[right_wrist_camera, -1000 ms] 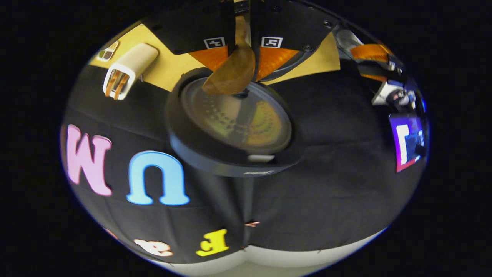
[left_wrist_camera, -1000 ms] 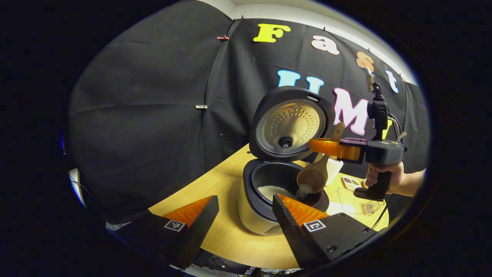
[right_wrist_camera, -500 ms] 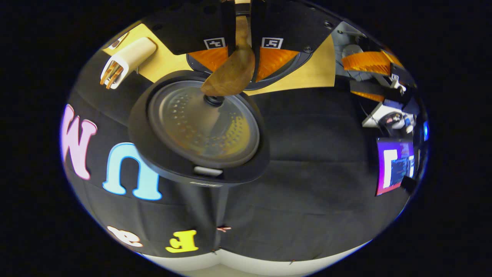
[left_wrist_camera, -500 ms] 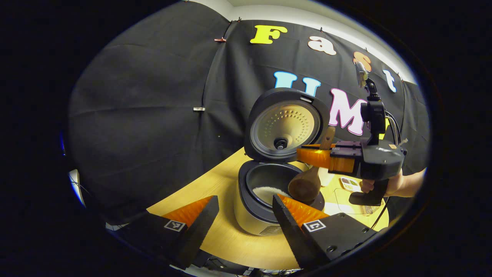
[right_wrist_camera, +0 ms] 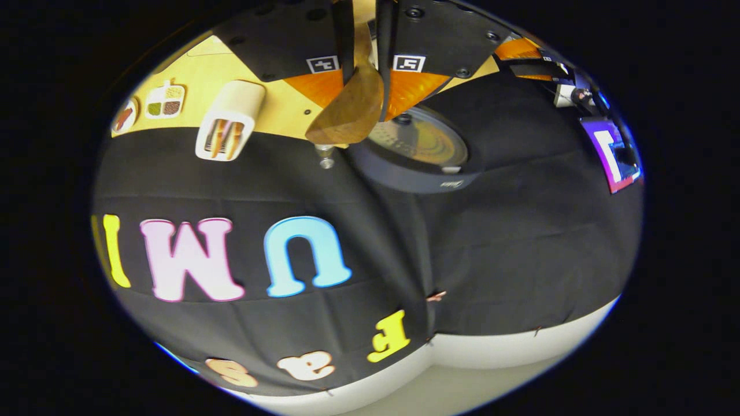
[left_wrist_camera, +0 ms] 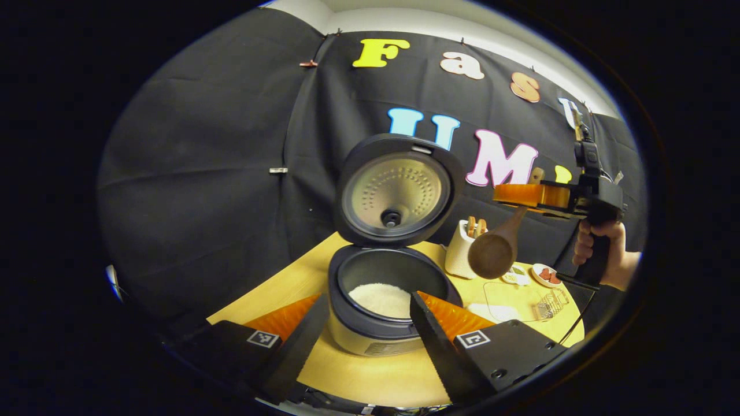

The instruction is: Close the left gripper, press the button to open the rice cooker; take a wooden spoon from the chopstick holder with the right hand, scoop a spoonful of rice and pour it into the rice cooker, then put the wooden spoon back into the chopstick holder.

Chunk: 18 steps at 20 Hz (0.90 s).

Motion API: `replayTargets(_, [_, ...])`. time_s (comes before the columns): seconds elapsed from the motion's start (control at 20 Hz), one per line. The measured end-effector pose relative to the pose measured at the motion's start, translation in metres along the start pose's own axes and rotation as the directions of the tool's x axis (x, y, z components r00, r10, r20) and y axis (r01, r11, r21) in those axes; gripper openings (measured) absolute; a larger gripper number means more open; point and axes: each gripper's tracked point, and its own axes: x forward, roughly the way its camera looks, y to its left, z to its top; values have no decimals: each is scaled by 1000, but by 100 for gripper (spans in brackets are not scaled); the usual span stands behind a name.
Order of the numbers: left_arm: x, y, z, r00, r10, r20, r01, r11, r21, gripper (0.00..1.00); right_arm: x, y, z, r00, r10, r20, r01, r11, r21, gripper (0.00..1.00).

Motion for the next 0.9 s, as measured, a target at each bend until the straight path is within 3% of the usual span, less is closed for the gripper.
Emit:
replayTargets(0.2, [4, -34, 4, 1000, -29, 5, 29, 999, 26, 95, -48, -99, 14, 982, -183, 35, 180, 981, 79, 19])
replayTargets(0.4, [8, -74, 2, 998, -58, -10, 58, 998, -2, 96, -102, -192, 21, 934, -354, 55, 339, 922, 186, 19])
replayTargets(0.65, [17, -112, -3, 997, -75, -36, 74, 997, -33, 95, -163, -297, 4, 847, -531, 3, 504, 806, 310, 19])
replayTargets(0.9, [18, -128, 0, 999, -19, -42, 17, 998, -58, 95, -196, -371, -22, 774, -631, -50, 582, 679, 448, 19])
